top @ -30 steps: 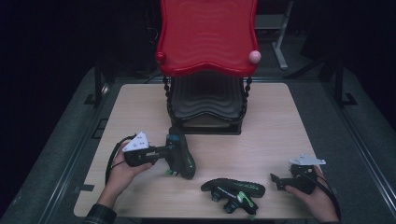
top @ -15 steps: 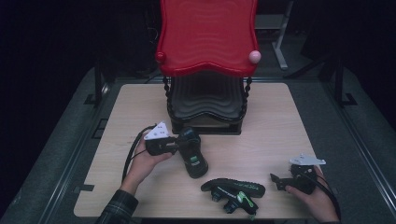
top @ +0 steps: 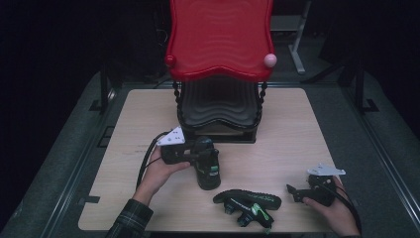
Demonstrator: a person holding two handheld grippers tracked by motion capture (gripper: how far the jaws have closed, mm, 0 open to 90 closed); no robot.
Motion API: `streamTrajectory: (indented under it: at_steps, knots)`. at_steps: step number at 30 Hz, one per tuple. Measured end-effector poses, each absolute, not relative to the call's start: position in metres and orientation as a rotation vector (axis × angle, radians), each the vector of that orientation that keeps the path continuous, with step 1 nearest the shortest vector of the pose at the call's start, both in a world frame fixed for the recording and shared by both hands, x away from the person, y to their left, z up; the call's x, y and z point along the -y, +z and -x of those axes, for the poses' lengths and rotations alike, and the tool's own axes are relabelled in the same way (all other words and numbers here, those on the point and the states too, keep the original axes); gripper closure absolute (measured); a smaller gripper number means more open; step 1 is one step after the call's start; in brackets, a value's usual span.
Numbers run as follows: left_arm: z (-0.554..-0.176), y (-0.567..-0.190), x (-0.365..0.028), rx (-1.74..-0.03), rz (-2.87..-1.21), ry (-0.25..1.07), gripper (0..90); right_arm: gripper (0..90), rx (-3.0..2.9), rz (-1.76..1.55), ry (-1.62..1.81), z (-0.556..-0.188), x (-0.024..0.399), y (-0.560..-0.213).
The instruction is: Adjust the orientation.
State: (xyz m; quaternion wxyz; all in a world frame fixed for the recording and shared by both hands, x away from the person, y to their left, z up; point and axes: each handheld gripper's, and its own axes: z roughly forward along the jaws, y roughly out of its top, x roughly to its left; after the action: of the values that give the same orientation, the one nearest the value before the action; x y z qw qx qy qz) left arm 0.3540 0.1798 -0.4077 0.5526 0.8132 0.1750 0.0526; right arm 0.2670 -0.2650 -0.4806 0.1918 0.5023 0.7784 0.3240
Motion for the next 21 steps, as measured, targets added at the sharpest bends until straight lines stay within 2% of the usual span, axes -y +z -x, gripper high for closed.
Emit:
streamTrajectory:
  at_steps: [7, 9, 11, 13, 21]
  knots:
    - [-0.335, -0.415, -0.167, -0.345, -1.929, 0.035, 62.6, 1.3, -2.186, -1.409, 0.909, -0.267, 0.265, -0.481]
    - [-0.334, -0.420, -0.163, -0.340, -1.940, 0.017, 67.3, 1.3, -2.186, -1.409, 0.909, -0.267, 0.265, -0.481]
    - [-0.334, -0.425, -0.161, -0.316, -1.971, 0.015, 79.3, 1.3, -2.186, -1.410, 0.909, -0.267, 0.265, -0.481]
    - [-0.333, -0.425, -0.162, -0.322, -1.966, 0.001, 85.5, 1.3, -2.187, -1.408, 0.910, -0.267, 0.265, -0.481]
    - [-0.319, -0.419, -0.185, -0.335, -1.980, 0.030, 86.4, 1.3, -2.187, -1.408, 0.910, -0.267, 0.265, -0.481]
